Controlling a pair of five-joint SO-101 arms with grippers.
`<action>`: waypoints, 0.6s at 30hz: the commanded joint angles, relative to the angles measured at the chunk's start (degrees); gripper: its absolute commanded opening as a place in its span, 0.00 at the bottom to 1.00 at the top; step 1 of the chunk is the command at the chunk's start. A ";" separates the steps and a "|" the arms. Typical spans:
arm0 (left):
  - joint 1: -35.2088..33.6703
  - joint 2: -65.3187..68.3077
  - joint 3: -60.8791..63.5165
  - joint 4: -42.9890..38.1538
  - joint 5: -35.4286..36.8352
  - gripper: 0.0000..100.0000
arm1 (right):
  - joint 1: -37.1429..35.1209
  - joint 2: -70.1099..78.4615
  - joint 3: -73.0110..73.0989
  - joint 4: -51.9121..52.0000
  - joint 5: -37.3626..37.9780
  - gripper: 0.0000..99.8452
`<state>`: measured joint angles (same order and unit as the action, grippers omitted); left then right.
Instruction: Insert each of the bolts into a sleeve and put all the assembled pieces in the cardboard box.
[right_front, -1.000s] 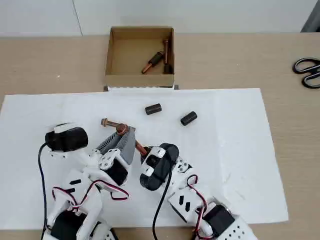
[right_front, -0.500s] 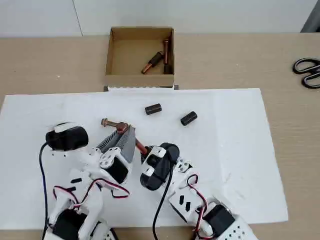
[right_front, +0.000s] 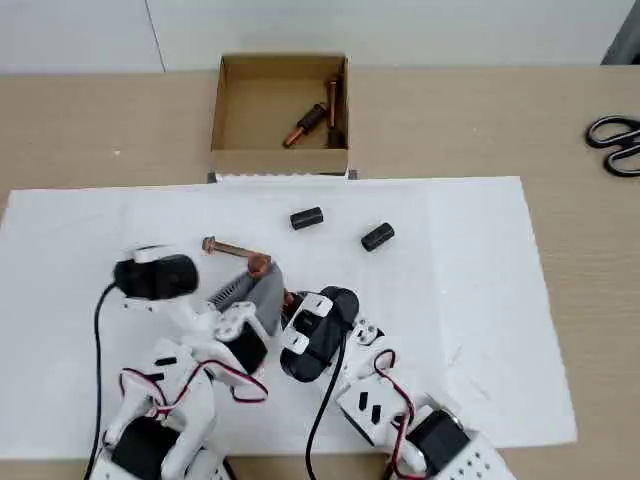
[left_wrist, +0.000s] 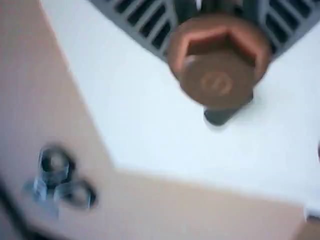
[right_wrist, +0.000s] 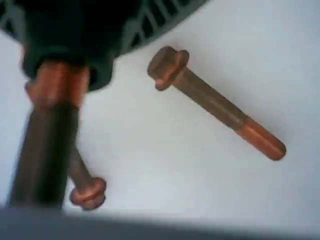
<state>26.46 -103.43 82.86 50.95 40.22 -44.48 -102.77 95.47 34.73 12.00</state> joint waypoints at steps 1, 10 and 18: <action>4.66 -0.62 -1.01 3.60 -1.58 0.00 | 0.48 -1.27 -0.88 -1.63 0.53 0.00; 10.90 -0.53 0.92 12.75 -3.52 0.00 | 0.48 -1.19 -0.70 -3.91 0.62 0.00; 11.25 -0.53 1.27 11.87 -5.01 0.01 | 0.66 -1.19 -0.35 -4.18 0.62 0.00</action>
<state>33.85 -103.96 83.21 61.32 36.70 -44.75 -102.59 95.47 34.73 12.26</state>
